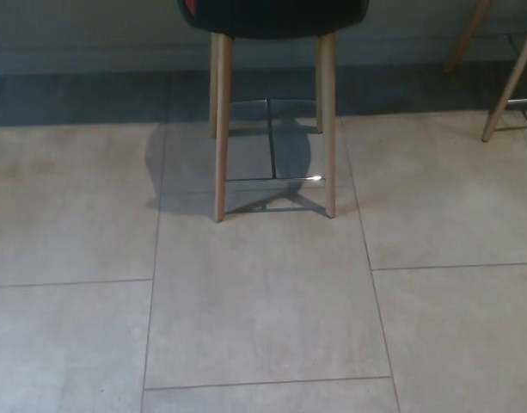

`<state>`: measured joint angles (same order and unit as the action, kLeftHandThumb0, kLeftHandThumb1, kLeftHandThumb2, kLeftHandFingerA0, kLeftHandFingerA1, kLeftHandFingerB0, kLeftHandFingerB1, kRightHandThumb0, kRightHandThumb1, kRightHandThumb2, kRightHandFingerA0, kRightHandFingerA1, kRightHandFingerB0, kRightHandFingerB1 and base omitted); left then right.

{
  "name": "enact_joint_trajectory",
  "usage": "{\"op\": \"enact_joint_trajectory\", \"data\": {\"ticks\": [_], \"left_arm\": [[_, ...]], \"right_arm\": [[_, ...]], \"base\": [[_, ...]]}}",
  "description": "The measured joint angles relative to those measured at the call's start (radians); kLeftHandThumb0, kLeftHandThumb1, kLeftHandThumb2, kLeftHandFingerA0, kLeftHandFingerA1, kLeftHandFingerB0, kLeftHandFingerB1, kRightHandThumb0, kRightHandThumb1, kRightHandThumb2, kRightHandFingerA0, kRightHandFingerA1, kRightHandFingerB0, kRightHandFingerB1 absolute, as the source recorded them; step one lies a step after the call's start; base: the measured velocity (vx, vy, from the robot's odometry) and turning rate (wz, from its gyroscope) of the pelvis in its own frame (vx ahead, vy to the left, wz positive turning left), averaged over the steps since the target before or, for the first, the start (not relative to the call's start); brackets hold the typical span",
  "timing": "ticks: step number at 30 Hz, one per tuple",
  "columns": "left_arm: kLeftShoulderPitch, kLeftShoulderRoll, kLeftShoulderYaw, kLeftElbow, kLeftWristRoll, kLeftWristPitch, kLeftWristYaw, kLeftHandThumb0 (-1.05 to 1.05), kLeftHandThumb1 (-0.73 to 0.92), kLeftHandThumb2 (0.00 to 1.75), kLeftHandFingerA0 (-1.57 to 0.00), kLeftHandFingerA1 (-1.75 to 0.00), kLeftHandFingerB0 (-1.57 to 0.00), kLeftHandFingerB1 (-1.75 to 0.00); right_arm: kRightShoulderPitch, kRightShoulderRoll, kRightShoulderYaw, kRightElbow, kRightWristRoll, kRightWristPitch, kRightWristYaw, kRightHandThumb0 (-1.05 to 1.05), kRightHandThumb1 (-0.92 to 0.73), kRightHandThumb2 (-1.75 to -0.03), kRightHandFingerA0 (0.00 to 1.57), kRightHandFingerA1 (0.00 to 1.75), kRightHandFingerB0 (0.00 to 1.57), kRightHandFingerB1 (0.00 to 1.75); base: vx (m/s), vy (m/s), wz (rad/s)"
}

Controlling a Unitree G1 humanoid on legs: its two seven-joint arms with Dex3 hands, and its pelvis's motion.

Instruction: The robot walks towards a chair to grab it and pulls it towards itself

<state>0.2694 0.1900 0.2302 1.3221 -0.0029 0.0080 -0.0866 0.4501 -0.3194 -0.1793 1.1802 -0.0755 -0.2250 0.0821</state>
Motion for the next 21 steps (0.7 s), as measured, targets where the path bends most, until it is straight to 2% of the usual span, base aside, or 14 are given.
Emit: {"op": "enact_joint_trajectory", "data": {"ticks": [2, 3, 4, 5, 9, 10, 11, 12, 13, 17, 18, 21], "left_arm": [[-0.010, 0.003, -0.004, 0.003, 0.000, -0.002, -0.001, -0.70, 0.38, 0.69, -0.17, -0.75, -0.08, -0.59], [-0.013, 0.005, -0.004, 0.005, 0.001, -0.003, -0.001, -0.62, 0.36, 0.82, -0.07, -0.65, -0.03, -0.55], [-0.017, 0.006, -0.003, 0.006, 0.000, -0.004, -0.001, -0.70, 0.49, 0.56, -0.09, -0.80, -0.01, -0.54], [-0.021, 0.007, 0.000, 0.008, -0.001, -0.005, -0.002, -0.75, 0.52, 0.55, -0.04, -0.76, 0.00, -0.49], [-0.039, 0.027, 0.008, 0.011, -0.002, -0.010, -0.023, -0.75, 0.52, 0.55, -0.04, -0.76, 0.00, -0.49], [-0.041, 0.031, 0.009, 0.011, -0.002, -0.013, -0.027, -0.65, 0.38, 0.83, -0.08, -0.68, -0.02, -0.45], [-0.043, 0.037, 0.010, 0.011, -0.002, -0.016, -0.032, -0.65, 0.38, 0.83, -0.08, -0.68, -0.02, -0.45], [-0.051, 0.041, 0.017, 0.011, -0.004, -0.022, -0.037, -0.70, 0.52, 0.54, -0.12, -0.88, 0.00, -0.57], [-0.062, 0.047, 0.027, 0.011, -0.008, -0.029, -0.043, -0.73, 0.43, 0.81, -0.16, -0.76, -0.04, -0.59], [-0.108, 0.069, 0.036, 0.002, -0.013, -0.050, -0.055, -0.73, 0.43, 0.81, -0.16, -0.76, -0.04, -0.59], [-0.120, 0.074, 0.037, -0.001, -0.014, -0.059, -0.057, -0.76, 0.44, 0.82, -0.16, -0.77, -0.04, -0.60], [-0.138, 0.078, 0.045, -0.005, -0.018, -0.072, -0.065, -0.74, 0.43, 0.80, -0.20, -0.78, -0.04, -0.62]], "right_arm": [[-0.001, -0.006, 0.000, 0.006, 0.003, -0.017, 0.010, -0.83, -0.52, -0.83, 0.00, 0.00, 0.00, 0.10], [-0.003, -0.008, 0.000, 0.009, 0.004, -0.024, 0.015, -0.90, -0.56, -0.89, 0.00, 0.00, 0.00, 0.11], [-0.006, -0.009, 0.000, 0.011, 0.005, -0.030, 0.022, -0.91, -0.57, -0.90, 0.00, 0.00, 0.00, 0.12], [-0.009, -0.012, -0.001, 0.014, 0.007, -0.035, 0.031, -0.92, -0.59, -0.92, 0.00, 0.00, 0.00, 0.12], [-0.024, -0.046, -0.001, -0.005, 0.010, -0.051, 0.078, -0.92, -0.59, -0.92, 0.00, 0.00, 0.00, 0.12], [-0.026, -0.052, -0.001, -0.009, 0.011, -0.052, 0.084, -0.93, -0.62, -0.93, 0.00, 0.00, 0.00, 0.07], [-0.029, -0.056, -0.001, -0.012, 0.012, -0.054, 0.091, -0.93, -0.62, -0.93, 0.00, 0.00, 0.00, 0.07], [-0.032, -0.062, -0.001, -0.017, 0.012, -0.056, 0.095, -0.93, -0.62, -0.91, 0.00, 0.00, 0.00, 0.08], [-0.038, -0.071, -0.003, -0.026, 0.013, -0.060, 0.098, -0.94, -0.62, -0.91, 0.00, 0.00, 0.00, 0.04], [-0.078, -0.107, -0.009, -0.026, 0.015, -0.079, 0.099, -0.94, -0.62, -0.91, 0.00, 0.00, 0.00, 0.04], [-0.088, -0.114, -0.010, -0.026, 0.015, -0.087, 0.099, -0.87, -0.64, -0.92, 0.00, 0.06, 0.00, 0.09], [-0.101, -0.116, -0.016, -0.024, 0.019, -0.096, 0.095, -0.90, -0.67, -0.97, 0.00, 0.07, 0.00, 0.09]], "base": [[0.00, 0.000, 0.00], [0.00, 0.000, 0.00], [0.00, 0.000, 0.00], [0.00, 0.000, 0.00], [0.00, 0.000, 0.00], [0.00, 0.000, 0.00], [0.00, 0.000, 0.00], [0.00, 0.000, 0.00], [0.00, 0.000, 0.00], [0.00, 0.000, 0.00], [0.00, 0.000, 0.00], [0.00, 0.000, 0.00]]}}
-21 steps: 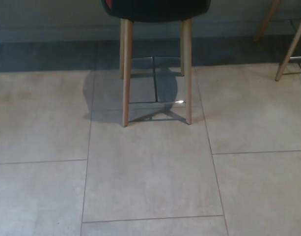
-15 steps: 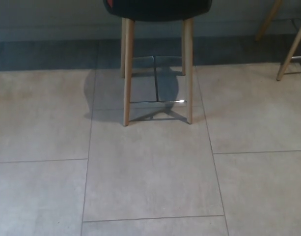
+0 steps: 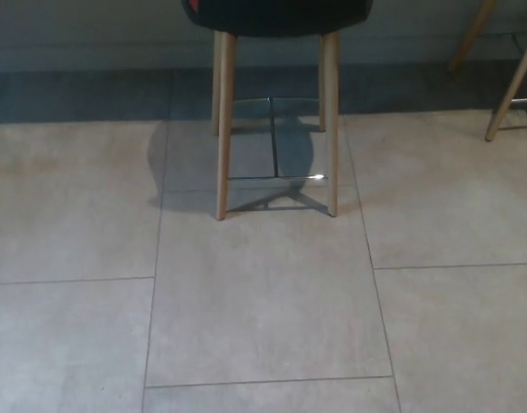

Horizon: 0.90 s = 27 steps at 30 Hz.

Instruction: The robot walks towards a chair to grab it and pulls it towards itself

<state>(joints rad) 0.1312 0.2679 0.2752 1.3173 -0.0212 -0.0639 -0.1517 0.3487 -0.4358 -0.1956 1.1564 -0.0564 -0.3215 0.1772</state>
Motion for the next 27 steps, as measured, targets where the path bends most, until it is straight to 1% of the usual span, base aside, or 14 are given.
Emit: {"op": "enact_joint_trajectory", "data": {"ticks": [2, 3, 4, 6, 9, 14, 15, 20, 21, 22, 23, 24, 25, 27], "left_arm": [[-0.007, 0.001, 0.005, 0.000, -0.002, -0.006, -0.002, -0.74, 0.43, 0.80, -0.20, -0.78, -0.04, -0.62], [-0.010, 0.001, 0.007, 0.000, -0.003, -0.007, -0.003, -0.40, 0.27, 0.89, -0.30, -0.74, -0.04, -0.58], [-0.013, 0.001, 0.008, 0.000, -0.003, -0.008, -0.004, -0.40, 0.28, 0.89, -0.30, -0.74, -0.04, -0.57], [-0.029, 0.000, 0.020, -0.002, -0.009, -0.015, -0.015, -0.39, 0.31, 0.91, -0.30, -0.75, -0.04, -0.57], [-0.056, 0.000, 0.033, -0.004, -0.020, -0.021, -0.024, -0.39, 0.30, 0.90, -0.30, -0.75, -0.04, -0.58], [-0.081, 0.000, 0.042, -0.007, -0.028, -0.029, -0.033, -0.39, 0.33, 0.91, -0.29, -0.74, -0.04, -0.57], [-0.083, -0.001, 0.042, -0.007, -0.028, -0.030, -0.033, -0.66, 0.55, 0.52, -0.20, -1.15, -0.03, -0.82], [-0.094, -0.002, 0.043, -0.009, -0.032, -0.043, -0.034, -0.66, 0.55, 0.52, -0.20, -1.15, -0.03, -0.82], [-0.095, -0.002, 0.043, -0.009, -0.032, -0.045, -0.034, -0.65, 0.54, 0.53, -0.27, -1.16, -0.05, -0.78], [-0.098, -0.002, 0.042, -0.010, -0.033, -0.048, -0.034, -0.65, 0.53, 0.56, -0.26, -1.20, -0.05, -0.79], [-0.102, -0.002, 0.038, -0.011, -0.033, -0.050, -0.034, -0.65, 0.53, 0.56, -0.26, -1.20, -0.05, -0.79], [-0.105, -0.002, 0.036, -0.011, -0.033, -0.054, -0.035, -0.64, 0.53, 0.53, -0.31, -1.20, -0.05, -0.81], [-0.110, -0.002, 0.033, -0.012, -0.033, -0.054, -0.035, -0.64, 0.54, 0.52, -0.33, -1.21, -0.05, -0.82], [-0.118, -0.002, 0.031, -0.011, -0.033, -0.055, -0.035, -0.64, 0.53, 0.52, -0.34, -1.21, -0.06, -0.83]], "right_arm": [[-0.007, 0.000, -0.001, 0.002, 0.001, -0.005, -0.004, -0.90, -0.67, -0.97, 0.00, 0.07, 0.00, 0.09], [-0.010, 0.000, -0.002, 0.003, 0.002, -0.007, -0.006, -0.87, -0.72, -1.00, 0.01, 0.10, 0.00, 0.10], [-0.011, 0.000, -0.002, 0.003, 0.002, -0.008, -0.007, -0.86, -0.74, -1.01, 0.00, 0.08, 0.00, 0.09], [-0.012, 0.001, -0.007, -0.026, 0.005, -0.013, -0.009, -0.84, -0.76, -1.02, 0.02, 0.09, 0.00, 0.09], [-0.025, 0.001, -0.011, -0.068, 0.009, -0.022, -0.015, -0.82, -0.78, -1.03, 0.04, 0.12, 0.00, 0.10], [-0.047, 0.001, -0.013, -0.111, 0.012, -0.028, -0.029, -0.80, -0.76, -1.04, 0.01, 0.13, 0.00, 0.13], [-0.048, 0.001, -0.014, -0.114, 0.013, -0.028, -0.029, -0.80, -0.76, -1.05, 0.00, 0.13, 0.00, 0.14], [-0.063, 0.001, -0.015, -0.122, 0.020, -0.030, -0.031, -0.80, -0.76, -1.05, 0.00, 0.13, 0.00, 0.14], [-0.063, 0.001, -0.015, -0.122, 0.020, -0.030, -0.031, -0.79, -0.71, -1.03, 0.00, 0.16, 0.00, 0.16], [-0.065, 0.001, -0.015, -0.122, 0.022, -0.030, -0.031, -0.74, -0.67, -0.88, 0.00, 0.09, 0.00, 0.07], [-0.066, 0.001, -0.015, -0.126, 0.024, -0.029, -0.030, -0.74, -0.67, -0.88, 0.00, 0.09, 0.00, 0.07], [-0.065, 0.001, -0.017, -0.135, 0.025, -0.029, -0.029, -0.74, -0.67, -0.88, 0.00, 0.10, 0.00, 0.07], [-0.065, 0.001, -0.019, -0.144, 0.027, -0.029, -0.028, -0.78, -0.69, -1.01, 0.00, 0.15, 0.00, 0.16], [-0.069, 0.001, -0.019, -0.153, 0.027, -0.028, -0.026, -0.82, -0.71, -1.03, 0.00, 0.14, 0.00, 0.13]], "base": [[0.00, 0.000, 0.00], [0.00, 0.000, 0.00], [0.00, 0.000, 0.00], [0.00, 0.000, 0.00], [0.00, 0.000, 0.00], [0.00, 0.000, 0.00], [0.00, 0.000, 0.00], [0.00, 0.000, 0.00], [0.00, 0.000, 0.00], [0.00, 0.000, 0.00], [0.00, 0.000, 0.00], [0.00, 0.000, 0.00], [0.00, 0.000, 0.00], [0.00, 0.000, 0.00]]}}
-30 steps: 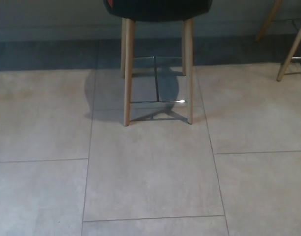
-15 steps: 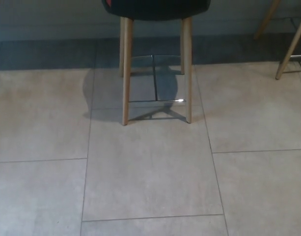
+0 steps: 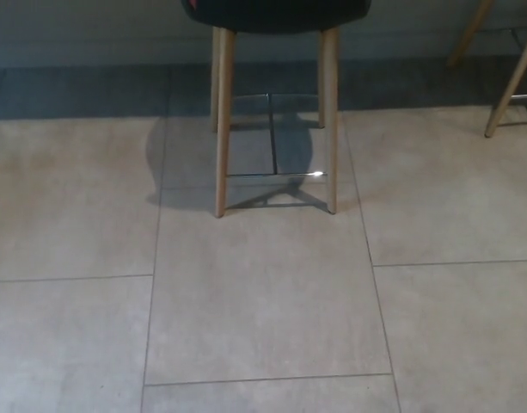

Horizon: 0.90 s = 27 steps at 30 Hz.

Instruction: The robot walks towards a chair to grab it and pulls it towards itself

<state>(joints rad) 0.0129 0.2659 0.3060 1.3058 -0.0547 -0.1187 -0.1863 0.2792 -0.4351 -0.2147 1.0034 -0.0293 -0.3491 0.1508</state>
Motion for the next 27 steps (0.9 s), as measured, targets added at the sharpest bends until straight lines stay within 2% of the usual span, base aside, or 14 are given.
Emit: {"op": "enact_joint_trajectory", "data": {"ticks": [1, 4, 6, 7, 8, 9, 10, 17, 18, 19, 20, 21, 22, 27], "left_arm": [[-0.001, 0.000, 0.001, 0.000, -0.001, 0.000, 0.000, -0.64, 0.52, 0.56, -0.32, -1.24, -0.06, -0.83], [-0.005, -0.001, 0.001, 0.000, -0.003, 0.000, -0.001, -0.64, 0.53, 0.56, -0.30, -1.21, -0.07, -0.80], [-0.006, -0.001, -0.002, 0.000, -0.003, 0.000, -0.001, -0.64, 0.53, 0.53, -0.31, -1.17, -0.08, -0.77], [-0.006, -0.001, -0.003, 0.000, -0.003, 0.000, -0.001, -0.64, 0.55, 0.53, -0.31, -1.17, -0.07, -0.78], [-0.006, -0.001, -0.005, 0.000, -0.002, 0.000, -0.001, -0.64, 0.55, 0.53, -0.31, -1.17, -0.07, -0.78], [-0.006, -0.001, -0.006, 0.000, -0.002, 0.000, -0.001, -0.65, 0.54, 0.53, -0.32, -1.16, -0.08, -0.78], [-0.006, -0.001, -0.009, 0.000, -0.002, 0.000, -0.001, -0.64, 0.54, 0.53, -0.30, -1.17, -0.06, -0.79], [-0.001, -0.001, -0.010, 0.000, -0.003, 0.000, -0.001, -0.65, 0.52, 0.52, -0.28, -1.10, -0.07, -0.76], [0.000, -0.001, -0.010, 0.000, -0.003, 0.000, -0.001, -0.39, 0.25, 0.87, -0.31, -0.76, -0.04, -0.58], [0.001, -0.001, -0.009, 0.000, -0.003, 0.000, -0.001, -0.39, 0.25, 0.87, -0.31, -0.76, -0.04, -0.58], [0.004, -0.002, -0.008, 0.002, -0.004, 0.000, -0.001, -0.65, 0.38, 0.80, -0.15, -0.80, -0.06, -0.67], [0.005, -0.002, -0.008, 0.003, -0.004, 0.000, -0.001, -0.69, 0.51, 0.52, -0.02, -1.19, 0.00, -0.74], [0.004, 0.000, -0.009, 0.002, -0.004, 0.000, -0.001, -0.68, 0.39, 0.81, -0.10, -0.78, -0.04, -0.65], [0.004, -0.005, -0.023, 0.006, -0.001, 0.001, 0.001, -0.64, 0.35, 0.81, -0.09, -0.76, -0.01, -0.54]], "right_arm": [[0.001, 0.000, 0.002, -0.009, -0.001, 0.000, 0.000, -0.76, -0.67, -0.87, 0.03, 0.15, 0.00, 0.05], [-0.002, -0.001, 0.010, -0.028, -0.005, 0.002, -0.002, -0.79, -0.68, -0.90, 0.04, 0.15, 0.00, 0.06], [-0.001, -0.001, 0.014, -0.040, -0.006, 0.004, -0.003, -0.78, -0.69, -1.03, 0.00, 0.18, 0.00, 0.18], [-0.002, -0.001, 0.014, -0.044, -0.006, 0.004, -0.003, -0.71, -0.85, -0.67, 0.00, 0.22, 0.00, 0.05], [-0.002, -0.001, 0.014, -0.047, -0.006, 0.004, -0.003, -0.71, -0.85, -0.67, 0.00, 0.22, 0.00, 0.05], [-0.004, -0.001, 0.014, -0.046, -0.006, 0.004, -0.003, -0.76, -0.69, -0.90, 0.00, 0.13, 0.00, 0.07], [-0.005, -0.001, 0.015, -0.047, -0.006, 0.005, -0.003, -0.79, -0.72, -1.03, 0.00, 0.15, 0.00, 0.15], [-0.002, -0.001, 0.016, -0.057, -0.006, 0.007, -0.001, -0.79, -0.70, -1.02, 0.00, 0.16, 0.00, 0.16], [-0.001, -0.001, 0.018, -0.060, -0.007, 0.009, -0.001, -0.80, -0.70, -1.00, 0.00, 0.14, 0.00, 0.14], [-0.001, -0.001, 0.019, -0.060, -0.007, 0.010, -0.002, -0.80, -0.70, -1.00, 0.00, 0.14, 0.00, 0.14], [-0.002, -0.002, 0.019, -0.060, -0.007, 0.011, -0.002, -0.86, -0.71, -1.00, 0.00, 0.08, 0.00, 0.11], [-0.003, -0.002, 0.019, -0.059, -0.007, 0.011, -0.003, -0.86, -0.71, -0.99, 0.00, 0.06, 0.00, 0.08], [-0.005, -0.001, 0.021, -0.056, -0.007, 0.012, -0.002, -0.90, -0.73, -0.98, 0.00, 0.03, 0.00, 0.06], [-0.011, -0.009, 0.023, -0.052, -0.005, 0.022, 0.007, -0.93, -0.67, -0.95, 0.00, 0.00, 0.00, 0.05]], "base": [[0.00, 0.000, 0.00], [0.00, 0.000, 0.00], [0.00, 0.000, 0.00], [0.00, 0.000, 0.00], [0.00, 0.000, 0.00], [0.00, 0.000, 0.00], [0.00, 0.000, 0.00], [0.00, 0.000, 0.00], [0.00, 0.000, 0.00], [0.00, 0.000, 0.00], [0.22, 0.051, -0.05], [0.04, -0.017, 0.12], [-0.02, -0.012, 0.10], [0.00, 0.046, 0.02]]}}
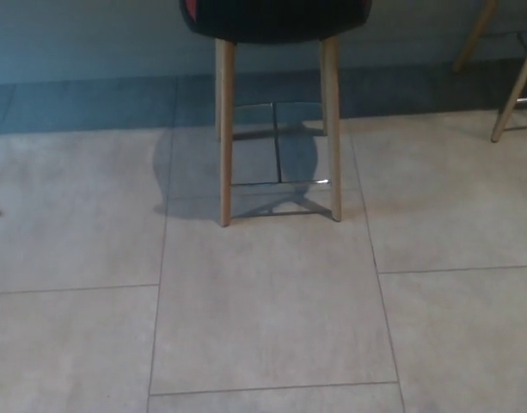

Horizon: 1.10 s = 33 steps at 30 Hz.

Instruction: The robot walks towards a chair to grab it and pulls it towards itself

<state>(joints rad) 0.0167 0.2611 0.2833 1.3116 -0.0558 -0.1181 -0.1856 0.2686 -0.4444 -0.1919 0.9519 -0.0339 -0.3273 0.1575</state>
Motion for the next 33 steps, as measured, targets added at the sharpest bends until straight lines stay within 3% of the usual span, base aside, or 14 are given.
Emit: {"op": "enact_joint_trajectory", "data": {"ticks": [7, 14, 26, 33], "left_arm": [[-0.003, -0.006, -0.005, 0.001, 0.000, 0.000, -0.007, -0.65, 0.35, 0.81, -0.09, -0.78, 0.00, -0.55], [-0.008, 0.017, -0.010, -0.003, 0.000, -0.002, -0.008, -0.63, 0.33, 0.80, -0.09, -0.77, 0.00, -0.52], [0.006, -0.002, -0.027, -0.002, 0.000, -0.007, -0.010, -0.64, 0.35, 0.80, -0.10, -0.77, 0.00, -0.51], [0.015, -0.003, -0.037, -0.003, 0.001, -0.011, -0.010, -0.66, 0.35, 0.81, -0.10, -0.79, 0.00, -0.53]], "right_arm": [[-0.003, 0.000, 0.002, -0.007, 0.003, 0.008, 0.026, -0.88, -0.58, -0.87, 0.00, 0.00, 0.00, 0.04], [-0.004, 0.009, 0.012, -0.007, 0.002, 0.015, 0.033, -0.91, -0.60, -0.90, 0.00, 0.00, 0.00, 0.05], [0.000, -0.004, 0.004, -0.010, 0.002, 0.019, 0.037, -0.88, -0.62, -0.90, 0.00, 0.00, 0.00, 0.05], [-0.001, -0.006, 0.004, -0.015, 0.001, 0.020, 0.033, -0.93, -0.64, -0.93, 0.00, 0.00, 0.00, 0.05]], "base": [[0.11, 0.279, -0.19], [0.21, 0.198, 0.01], [0.32, -0.230, 0.12], [0.32, -0.031, -0.07]]}}
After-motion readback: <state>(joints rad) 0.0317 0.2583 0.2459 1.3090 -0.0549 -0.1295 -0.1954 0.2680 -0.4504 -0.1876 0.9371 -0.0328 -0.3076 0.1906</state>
